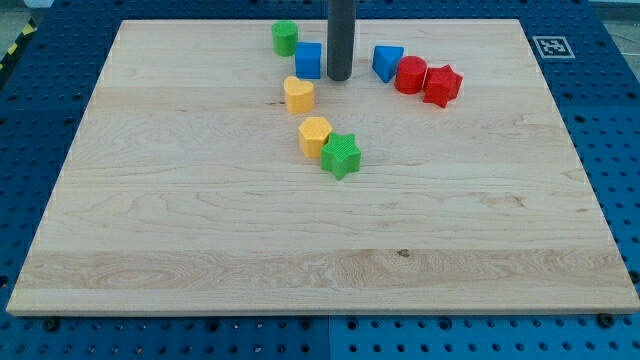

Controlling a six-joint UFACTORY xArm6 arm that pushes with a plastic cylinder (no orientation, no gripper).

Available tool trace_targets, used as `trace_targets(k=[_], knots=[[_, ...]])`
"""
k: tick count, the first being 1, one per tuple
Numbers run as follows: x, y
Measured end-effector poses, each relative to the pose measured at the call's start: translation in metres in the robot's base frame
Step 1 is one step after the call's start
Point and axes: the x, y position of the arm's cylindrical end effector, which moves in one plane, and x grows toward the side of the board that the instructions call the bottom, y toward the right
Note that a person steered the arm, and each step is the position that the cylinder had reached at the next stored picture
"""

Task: Push the blue cube to the bottom of the green circle

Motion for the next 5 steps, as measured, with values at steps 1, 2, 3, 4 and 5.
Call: trace_targets(k=[1, 2, 3, 4, 5], knots=[[-0.001, -0.018], [-0.001, -0.037], [-0.004, -0.045], [-0.004, -0.058], [-0.004, -0.078]])
